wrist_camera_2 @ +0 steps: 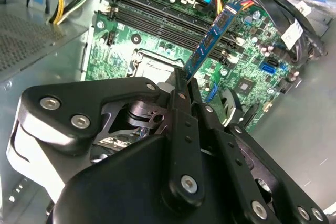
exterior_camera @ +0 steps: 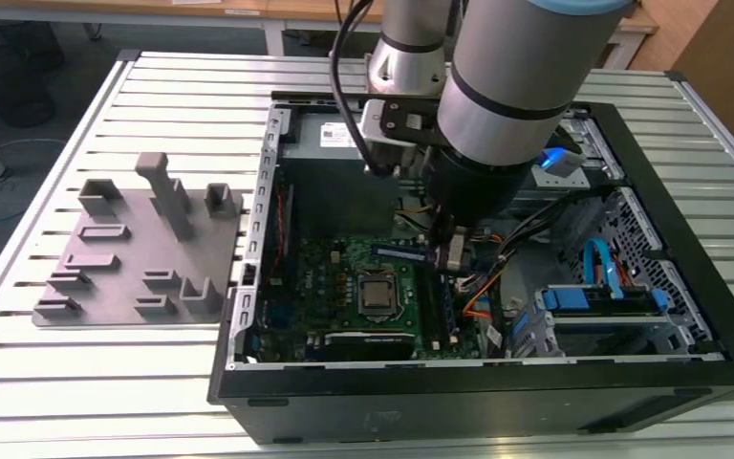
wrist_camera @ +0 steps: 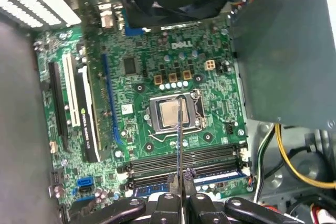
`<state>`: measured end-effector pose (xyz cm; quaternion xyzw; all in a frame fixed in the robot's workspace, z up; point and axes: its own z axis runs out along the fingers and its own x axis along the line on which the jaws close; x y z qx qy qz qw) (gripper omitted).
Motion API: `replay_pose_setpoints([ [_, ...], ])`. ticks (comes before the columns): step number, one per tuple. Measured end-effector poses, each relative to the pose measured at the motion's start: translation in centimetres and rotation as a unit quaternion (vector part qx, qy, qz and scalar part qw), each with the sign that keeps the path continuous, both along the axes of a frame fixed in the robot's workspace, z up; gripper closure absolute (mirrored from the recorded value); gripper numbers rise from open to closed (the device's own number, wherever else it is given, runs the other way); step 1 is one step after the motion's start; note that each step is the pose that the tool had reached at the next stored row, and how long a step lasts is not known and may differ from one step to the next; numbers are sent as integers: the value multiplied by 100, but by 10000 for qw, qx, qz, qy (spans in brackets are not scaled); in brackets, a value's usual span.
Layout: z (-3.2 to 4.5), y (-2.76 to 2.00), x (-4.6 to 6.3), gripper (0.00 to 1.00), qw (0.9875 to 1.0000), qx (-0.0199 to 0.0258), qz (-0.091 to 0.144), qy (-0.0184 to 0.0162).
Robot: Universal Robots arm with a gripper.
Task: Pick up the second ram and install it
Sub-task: 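Insert the second ram into the second slot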
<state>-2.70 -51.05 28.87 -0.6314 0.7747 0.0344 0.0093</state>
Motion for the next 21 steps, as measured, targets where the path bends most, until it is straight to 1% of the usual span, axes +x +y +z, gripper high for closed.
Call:
replay_pose_setpoints([
  [5, -2, 0, 0, 86, 9995, -8, -328, 0],
  [12, -7, 0, 0, 86, 9982, -7, -597, 0],
  [21, -10, 0, 0, 86, 9960, -8, -889, 0],
])
